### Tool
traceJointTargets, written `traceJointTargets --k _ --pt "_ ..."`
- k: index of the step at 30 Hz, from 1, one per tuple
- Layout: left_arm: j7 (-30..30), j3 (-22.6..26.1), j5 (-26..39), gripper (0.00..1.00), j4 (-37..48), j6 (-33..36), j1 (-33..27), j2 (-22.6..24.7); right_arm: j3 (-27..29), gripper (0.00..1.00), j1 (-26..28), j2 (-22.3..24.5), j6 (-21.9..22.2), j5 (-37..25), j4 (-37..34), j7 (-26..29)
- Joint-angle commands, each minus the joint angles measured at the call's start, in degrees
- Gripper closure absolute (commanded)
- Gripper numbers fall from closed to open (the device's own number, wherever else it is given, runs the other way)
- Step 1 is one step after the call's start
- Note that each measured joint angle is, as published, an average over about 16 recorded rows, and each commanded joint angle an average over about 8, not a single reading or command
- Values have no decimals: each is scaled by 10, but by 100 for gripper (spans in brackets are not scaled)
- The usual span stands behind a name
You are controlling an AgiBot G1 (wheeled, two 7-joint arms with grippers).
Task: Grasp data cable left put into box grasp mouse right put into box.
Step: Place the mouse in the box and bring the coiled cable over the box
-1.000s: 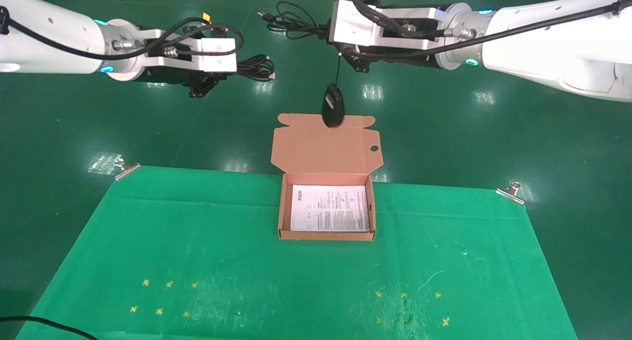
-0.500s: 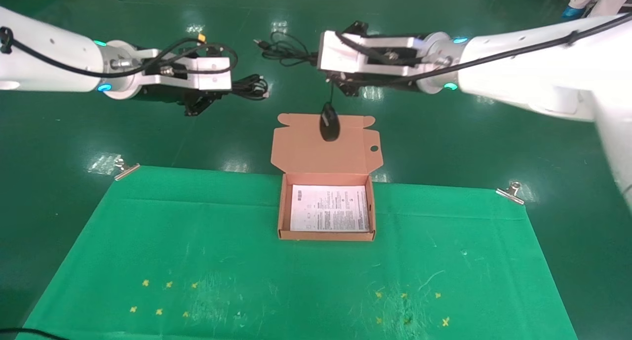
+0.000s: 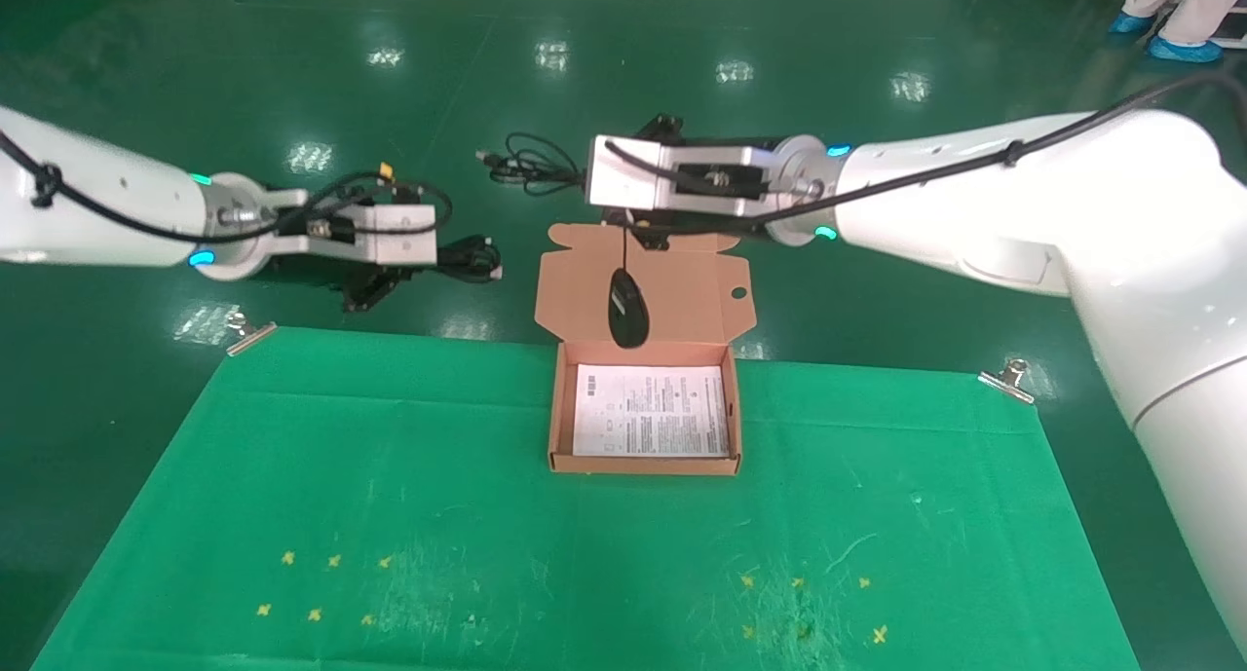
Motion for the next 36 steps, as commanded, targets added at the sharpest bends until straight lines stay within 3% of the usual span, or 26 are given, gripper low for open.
traceJointTargets --k 1,22,36 --pt "-11 3 5 100 -11 5 8 -6 -11 100 -5 -1 3 6 1 1" --pt "-138 18 64 100 -153 75 49 -76 -160 100 -45 -5 59 98 15 53" --pt "-164 20 77 100 -184 92 51 -88 -251 100 -62 -5 105 131 -53 137"
